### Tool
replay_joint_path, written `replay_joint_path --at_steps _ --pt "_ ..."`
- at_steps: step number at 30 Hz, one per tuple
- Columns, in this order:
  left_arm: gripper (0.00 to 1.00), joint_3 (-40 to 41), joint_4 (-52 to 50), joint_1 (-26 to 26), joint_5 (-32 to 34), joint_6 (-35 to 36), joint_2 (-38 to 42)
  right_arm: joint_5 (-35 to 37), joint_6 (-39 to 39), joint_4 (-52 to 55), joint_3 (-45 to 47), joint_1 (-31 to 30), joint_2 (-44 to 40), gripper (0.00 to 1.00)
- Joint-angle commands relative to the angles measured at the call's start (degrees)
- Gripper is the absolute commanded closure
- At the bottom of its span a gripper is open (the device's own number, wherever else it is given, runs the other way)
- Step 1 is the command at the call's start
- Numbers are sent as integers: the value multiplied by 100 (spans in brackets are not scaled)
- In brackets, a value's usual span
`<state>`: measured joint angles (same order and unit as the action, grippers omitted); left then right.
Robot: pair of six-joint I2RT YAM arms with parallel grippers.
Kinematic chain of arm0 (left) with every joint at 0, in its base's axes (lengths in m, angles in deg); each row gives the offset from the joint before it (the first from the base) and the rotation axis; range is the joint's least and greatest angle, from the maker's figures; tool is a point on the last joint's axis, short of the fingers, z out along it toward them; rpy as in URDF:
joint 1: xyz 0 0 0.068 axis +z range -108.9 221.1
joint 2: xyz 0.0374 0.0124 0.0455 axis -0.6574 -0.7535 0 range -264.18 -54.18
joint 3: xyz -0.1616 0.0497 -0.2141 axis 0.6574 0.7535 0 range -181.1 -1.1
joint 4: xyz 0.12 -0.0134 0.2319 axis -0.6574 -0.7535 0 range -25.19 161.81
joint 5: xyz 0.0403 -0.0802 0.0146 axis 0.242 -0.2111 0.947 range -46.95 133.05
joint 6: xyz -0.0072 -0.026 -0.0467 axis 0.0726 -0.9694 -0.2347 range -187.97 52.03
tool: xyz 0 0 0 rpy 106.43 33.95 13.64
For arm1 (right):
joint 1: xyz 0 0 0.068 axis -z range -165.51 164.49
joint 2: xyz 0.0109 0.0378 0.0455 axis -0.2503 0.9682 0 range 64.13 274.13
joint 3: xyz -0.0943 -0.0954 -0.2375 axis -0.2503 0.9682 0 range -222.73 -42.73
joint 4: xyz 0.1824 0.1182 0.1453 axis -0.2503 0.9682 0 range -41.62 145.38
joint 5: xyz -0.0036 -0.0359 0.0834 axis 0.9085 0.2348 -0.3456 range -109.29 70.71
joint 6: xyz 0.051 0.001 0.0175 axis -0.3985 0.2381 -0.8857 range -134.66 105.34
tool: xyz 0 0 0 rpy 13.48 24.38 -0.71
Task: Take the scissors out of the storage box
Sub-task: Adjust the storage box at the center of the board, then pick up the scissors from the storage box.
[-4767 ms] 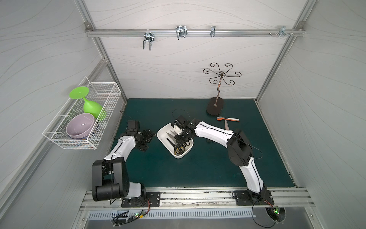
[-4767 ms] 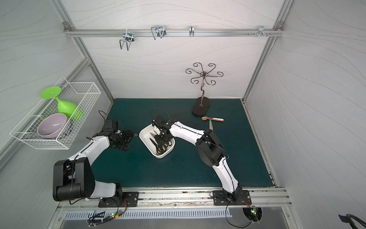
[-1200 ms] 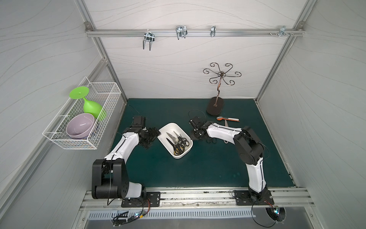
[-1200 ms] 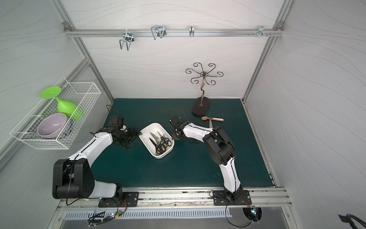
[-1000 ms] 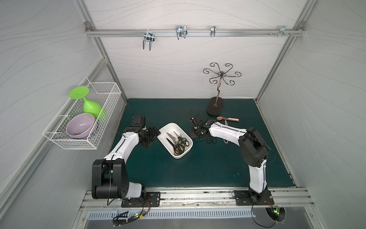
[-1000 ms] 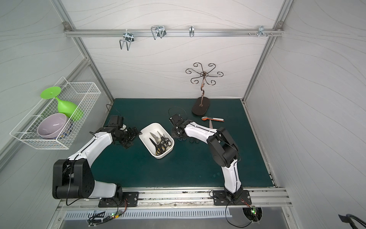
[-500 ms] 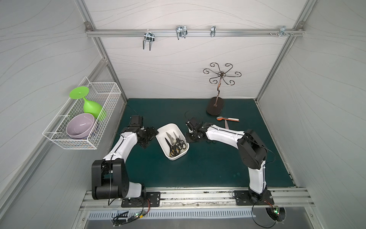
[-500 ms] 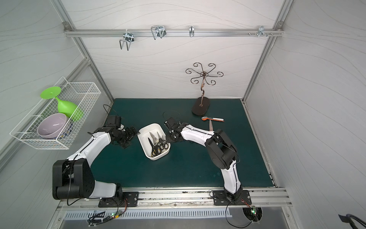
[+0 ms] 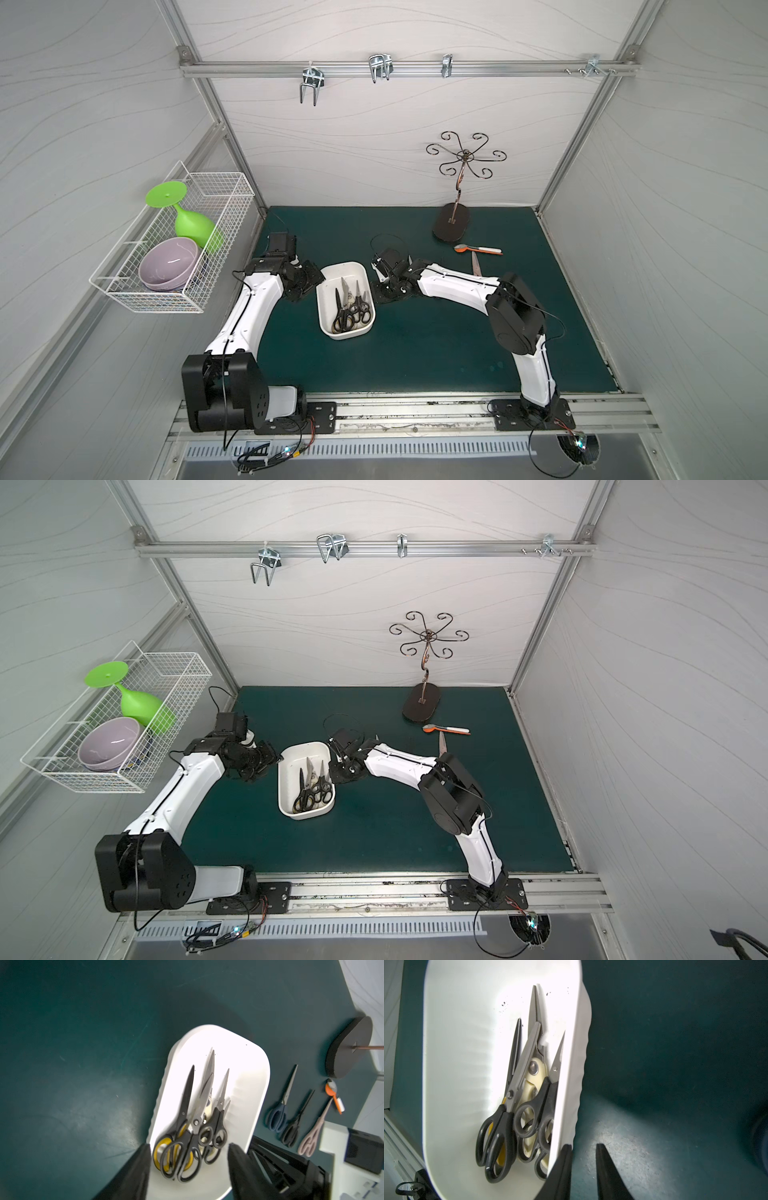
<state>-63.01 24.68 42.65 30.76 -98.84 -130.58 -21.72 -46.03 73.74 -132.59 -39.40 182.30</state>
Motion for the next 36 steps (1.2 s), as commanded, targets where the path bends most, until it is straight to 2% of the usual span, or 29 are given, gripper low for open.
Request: replay_joint_path --at_steps 1,3,7,13,17,23,36 --pt "50 -159 -529 -428 99 282 73 -35 143 85 319 254 -463 75" --pt "57 -102 -665 -743 117 247 81 -96 213 127 460 403 -664 74" --pt "61 172 -693 -1306 181 11 132 -137 341 223 659 582 -1014 74" --pt "68 508 -525 -1780 208 -346 145 -143 498 274 961 787 -1524 73" --pt "70 510 -363 -1940 242 -419 -74 -179 611 368 1158 997 -1743 73" --pt "67 500 -132 -2035 338 -367 -458 -227 650 359 1423 1244 -1960 73" --pt "69 739 498 -2193 319 -568 -951 -341 642 329 1501 1353 -1938 73"
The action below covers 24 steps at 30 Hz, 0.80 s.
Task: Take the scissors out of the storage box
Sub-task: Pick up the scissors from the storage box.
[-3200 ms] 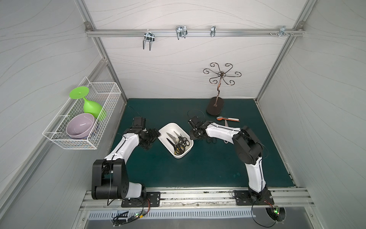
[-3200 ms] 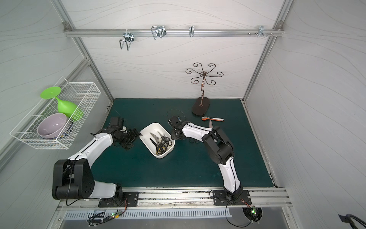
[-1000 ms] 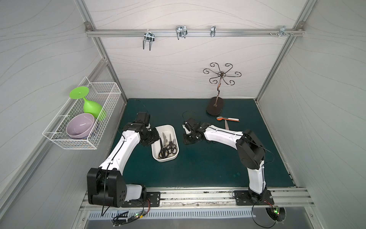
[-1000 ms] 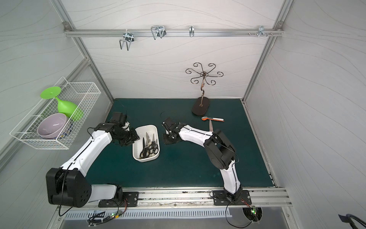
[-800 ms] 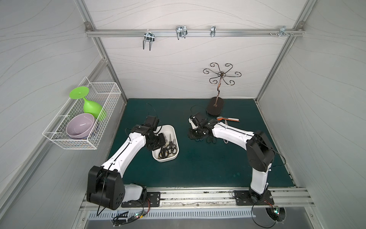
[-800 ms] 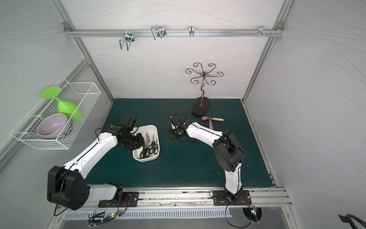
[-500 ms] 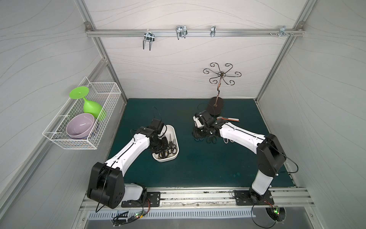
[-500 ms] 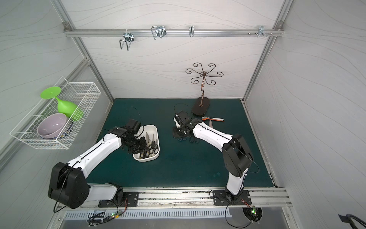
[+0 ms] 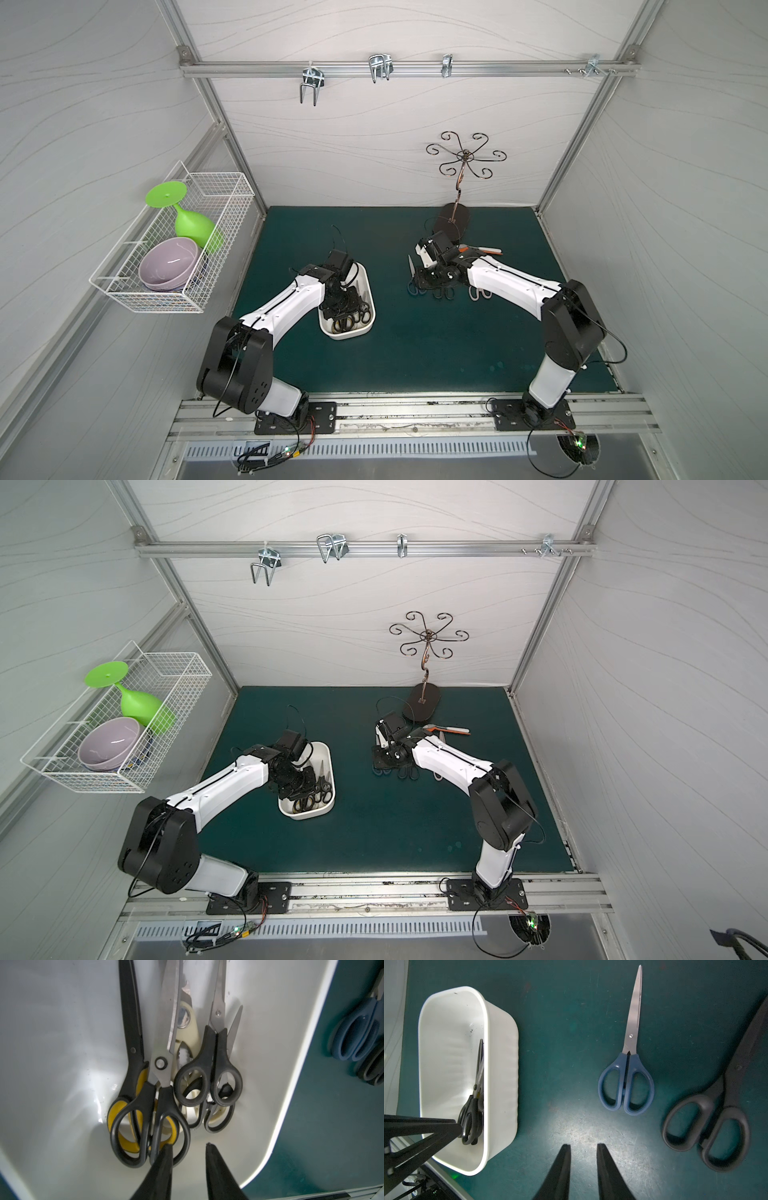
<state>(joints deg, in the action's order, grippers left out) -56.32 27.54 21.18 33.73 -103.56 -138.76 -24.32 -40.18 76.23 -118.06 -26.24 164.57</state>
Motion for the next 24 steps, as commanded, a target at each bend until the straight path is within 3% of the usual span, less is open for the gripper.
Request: replay_joint_path --at_steps 1,16,24 --pt "70 90 238 -40 9 -106 -178 -85 47 74 63 42 -171 73" --pt "75 257 506 -89 26 -156 -409 -120 47 54 136 60 -138 73" --pt "84 256 502 -108 84 -141 -386 -120 46 54 149 60 -130 73"
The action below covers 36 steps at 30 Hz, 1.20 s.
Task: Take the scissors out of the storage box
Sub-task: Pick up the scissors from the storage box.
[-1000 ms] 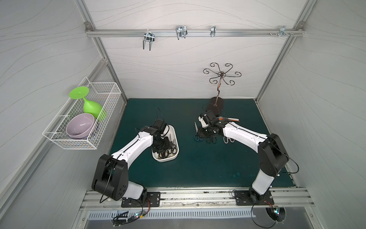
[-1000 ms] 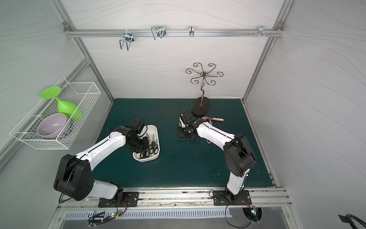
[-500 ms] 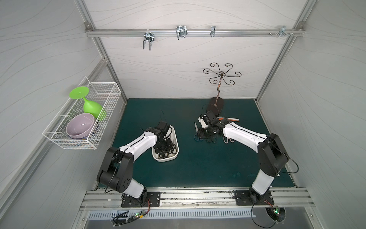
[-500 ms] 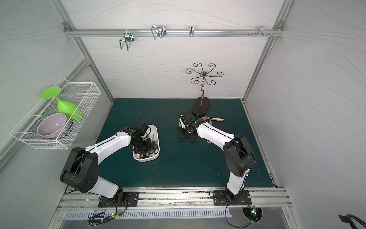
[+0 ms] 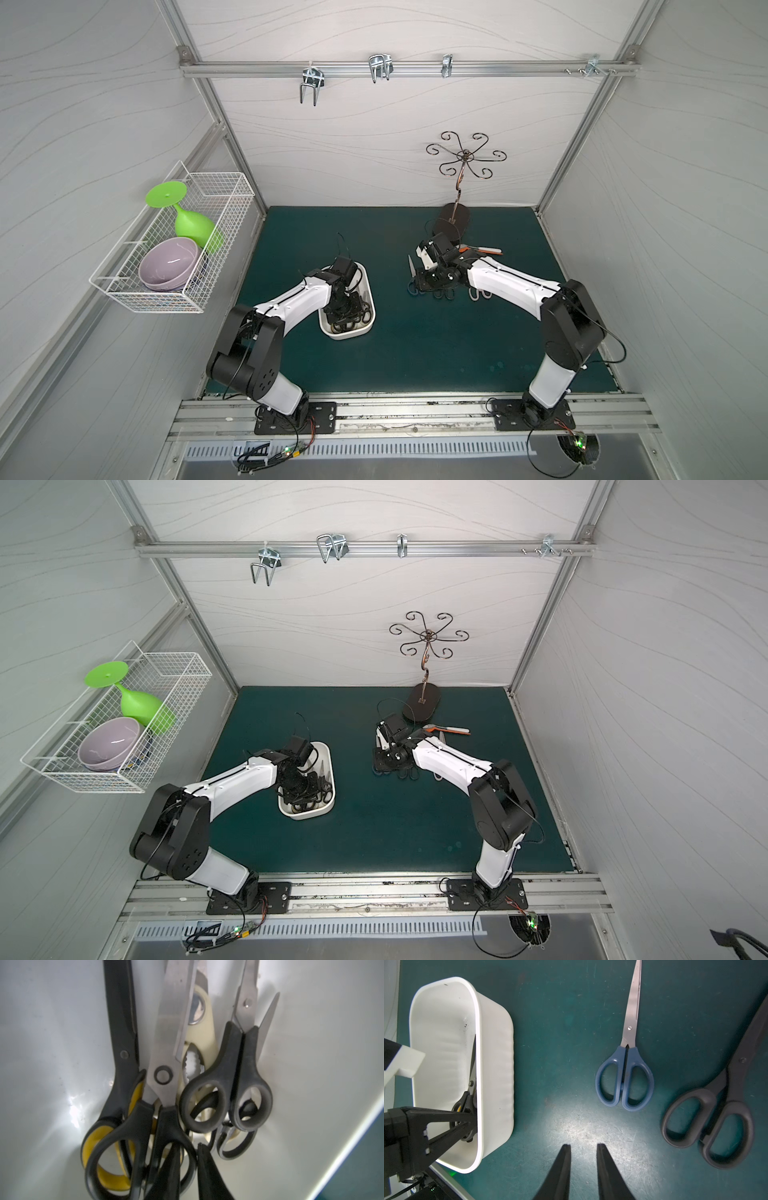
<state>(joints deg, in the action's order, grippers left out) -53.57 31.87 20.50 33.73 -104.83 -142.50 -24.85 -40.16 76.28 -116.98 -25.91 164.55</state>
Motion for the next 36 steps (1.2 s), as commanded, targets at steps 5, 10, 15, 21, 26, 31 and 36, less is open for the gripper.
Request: replay_joint_path --at_steps 5,10,15,21,26,31,36 --pt "97 -42 22 -40 116 7 7 -77 35 49 34 31 -113 73" --pt "100 -138 -129 -40 246 47 84 -77 34 55 55 25 -132 73" --pt "100 -419 -377 -38 381 91 258 -81 31 47 67 29 -126 73" --pt "100 -610 -586 -39 466 4 496 -103 36 38 78 31 -121 73" --pt "100 -632 -629 -41 458 -113 638 -116 27 31 63 25 -107 73" --pt "100 -808 -627 -40 462 -265 787 -67 35 16 55 62 -155 73" --pt "100 -1167 -569 -41 394 -362 751 -112 77 38 65 245 -226 73"
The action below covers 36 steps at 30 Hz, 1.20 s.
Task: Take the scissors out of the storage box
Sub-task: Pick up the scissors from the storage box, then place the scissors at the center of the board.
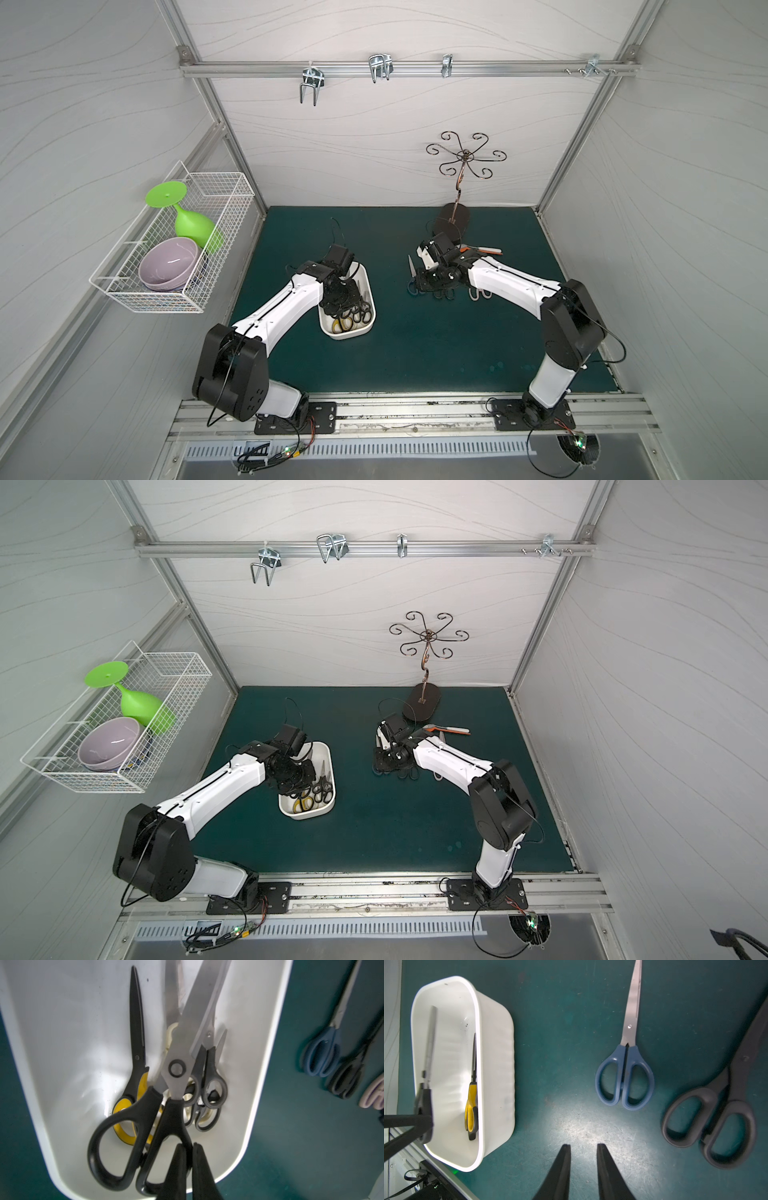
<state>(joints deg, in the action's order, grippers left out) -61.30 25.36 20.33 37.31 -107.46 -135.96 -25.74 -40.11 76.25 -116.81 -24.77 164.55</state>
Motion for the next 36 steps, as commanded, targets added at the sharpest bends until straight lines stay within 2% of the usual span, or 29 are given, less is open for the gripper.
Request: replay_joint_path --at_steps 1,9,16,22,31,36 --pt "100 -461 105 -21 30 -108 76 8 92 46 56 179 -261 73" --pt "100 -967 573 -138 -182 -482 -288 86 238 87 325 718 -586 73" --pt "100 -1105 1371 -681 -27 -1436 -711 198 296 103 602 1042 -999 72" --pt "100 -1725 1382 -1208 293 -1706 -1408 178 285 46 861 1154 -1260 72" --pt "100 -1863 1607 -1279 459 -2210 -2260 13 234 -112 1201 1318 -1517 72" --pt "100 -2090 1617 -1280 592 -2163 -2802 -59 217 -175 1280 1340 -1536 72"
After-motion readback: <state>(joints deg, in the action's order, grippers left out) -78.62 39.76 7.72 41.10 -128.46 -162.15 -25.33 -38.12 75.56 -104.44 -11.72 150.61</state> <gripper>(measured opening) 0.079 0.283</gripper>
